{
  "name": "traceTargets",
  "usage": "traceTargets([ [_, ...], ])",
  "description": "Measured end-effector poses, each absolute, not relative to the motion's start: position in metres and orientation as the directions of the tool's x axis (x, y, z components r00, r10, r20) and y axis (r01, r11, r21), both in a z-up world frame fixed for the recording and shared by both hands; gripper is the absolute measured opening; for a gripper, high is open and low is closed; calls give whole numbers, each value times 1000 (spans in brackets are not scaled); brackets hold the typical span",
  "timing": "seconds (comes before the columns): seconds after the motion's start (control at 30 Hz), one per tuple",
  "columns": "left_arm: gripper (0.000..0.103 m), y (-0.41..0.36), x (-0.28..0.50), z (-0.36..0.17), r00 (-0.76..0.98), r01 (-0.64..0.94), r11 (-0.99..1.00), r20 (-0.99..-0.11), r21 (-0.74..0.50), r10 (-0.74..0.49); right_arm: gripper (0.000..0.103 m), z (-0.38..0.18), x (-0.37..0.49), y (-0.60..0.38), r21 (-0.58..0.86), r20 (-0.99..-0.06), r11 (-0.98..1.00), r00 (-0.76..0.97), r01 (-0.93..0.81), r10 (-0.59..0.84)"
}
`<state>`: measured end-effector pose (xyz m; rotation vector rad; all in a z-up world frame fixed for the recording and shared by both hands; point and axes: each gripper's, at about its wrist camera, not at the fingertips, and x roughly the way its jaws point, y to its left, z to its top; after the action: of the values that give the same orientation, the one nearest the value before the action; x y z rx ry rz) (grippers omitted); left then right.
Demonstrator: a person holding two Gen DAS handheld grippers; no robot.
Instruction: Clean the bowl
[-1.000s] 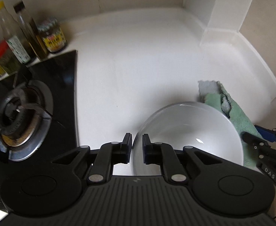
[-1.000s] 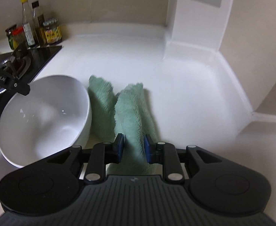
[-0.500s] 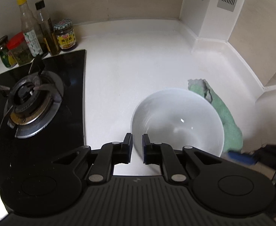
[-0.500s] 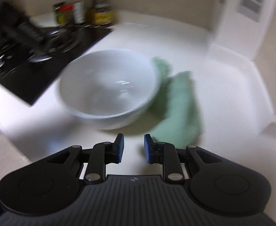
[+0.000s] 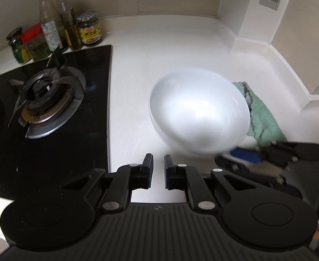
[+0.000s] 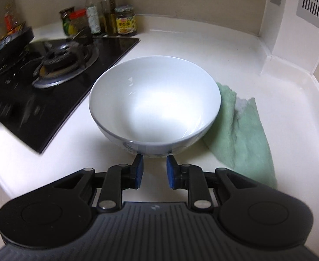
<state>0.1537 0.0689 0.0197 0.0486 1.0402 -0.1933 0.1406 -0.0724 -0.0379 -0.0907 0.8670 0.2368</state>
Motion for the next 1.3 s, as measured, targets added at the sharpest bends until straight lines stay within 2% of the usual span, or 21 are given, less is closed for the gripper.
traceTargets([
  [0.17,9,59,138,17,513,137,990,-854,-10,-80,19,-27,125,-78,-14,-724,983,680,-184,117],
  [0.37,10,31,112,16,526,109,994,-848,-3,-60,19,-2,69,-106,-92,-662,996,747,0,-61],
  [0.57,10,3,77,19,528,122,993,-846,-9,-73,19,7,22,-129,-102,-651,993,751,53,-107],
  [1.0,10,-12,14,30,554,70,998,-831,-6,-43,19,42,-26,-141,-64,-580,998,814,0,-37],
  [1.3,9,-6,-14,41,583,26,999,-811,-26,-36,19,60,-51,-139,26,-552,999,833,-28,38],
])
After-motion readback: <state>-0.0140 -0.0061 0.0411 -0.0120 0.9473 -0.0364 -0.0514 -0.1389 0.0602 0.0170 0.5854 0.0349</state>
